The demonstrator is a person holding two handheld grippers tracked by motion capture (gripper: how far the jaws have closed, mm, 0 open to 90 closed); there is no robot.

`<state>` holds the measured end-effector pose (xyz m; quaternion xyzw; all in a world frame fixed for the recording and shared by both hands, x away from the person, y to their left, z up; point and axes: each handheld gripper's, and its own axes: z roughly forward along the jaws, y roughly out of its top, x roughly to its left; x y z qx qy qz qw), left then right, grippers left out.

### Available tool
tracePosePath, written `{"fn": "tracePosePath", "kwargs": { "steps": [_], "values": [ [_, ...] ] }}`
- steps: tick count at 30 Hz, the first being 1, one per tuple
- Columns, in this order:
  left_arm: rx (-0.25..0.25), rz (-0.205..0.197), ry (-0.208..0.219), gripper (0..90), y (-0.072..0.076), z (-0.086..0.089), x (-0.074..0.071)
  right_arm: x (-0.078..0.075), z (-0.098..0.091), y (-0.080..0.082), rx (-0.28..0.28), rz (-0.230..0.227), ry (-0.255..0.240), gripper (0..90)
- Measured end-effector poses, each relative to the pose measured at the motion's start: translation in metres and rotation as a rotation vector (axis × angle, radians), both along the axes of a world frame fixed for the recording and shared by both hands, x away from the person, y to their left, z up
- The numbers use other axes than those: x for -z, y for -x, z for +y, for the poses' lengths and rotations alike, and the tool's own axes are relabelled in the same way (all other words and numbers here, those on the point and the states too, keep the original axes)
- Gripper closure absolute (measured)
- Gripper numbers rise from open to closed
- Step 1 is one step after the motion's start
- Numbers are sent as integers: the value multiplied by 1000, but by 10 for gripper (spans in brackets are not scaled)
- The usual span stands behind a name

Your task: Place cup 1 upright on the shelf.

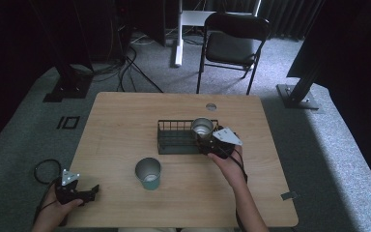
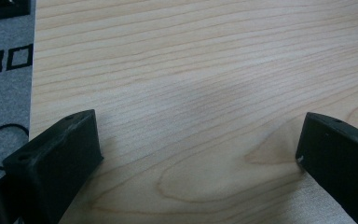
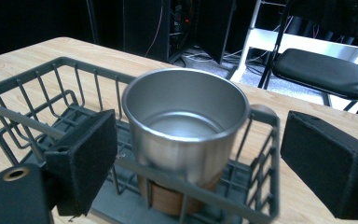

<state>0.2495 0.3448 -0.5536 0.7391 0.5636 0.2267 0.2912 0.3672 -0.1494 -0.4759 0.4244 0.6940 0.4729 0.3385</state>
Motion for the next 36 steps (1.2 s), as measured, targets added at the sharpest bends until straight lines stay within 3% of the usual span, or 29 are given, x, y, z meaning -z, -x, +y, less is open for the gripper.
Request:
{"fn": "tracePosePath", "kwargs": {
  "steps": [26,36],
  "values": [
    [0,0,0,3,0,0,0,27,-53,30,26,37,25,109],
    [0,0,0,3,0,0,0,42,-79,41,61,79,47,109]
  ]
}}
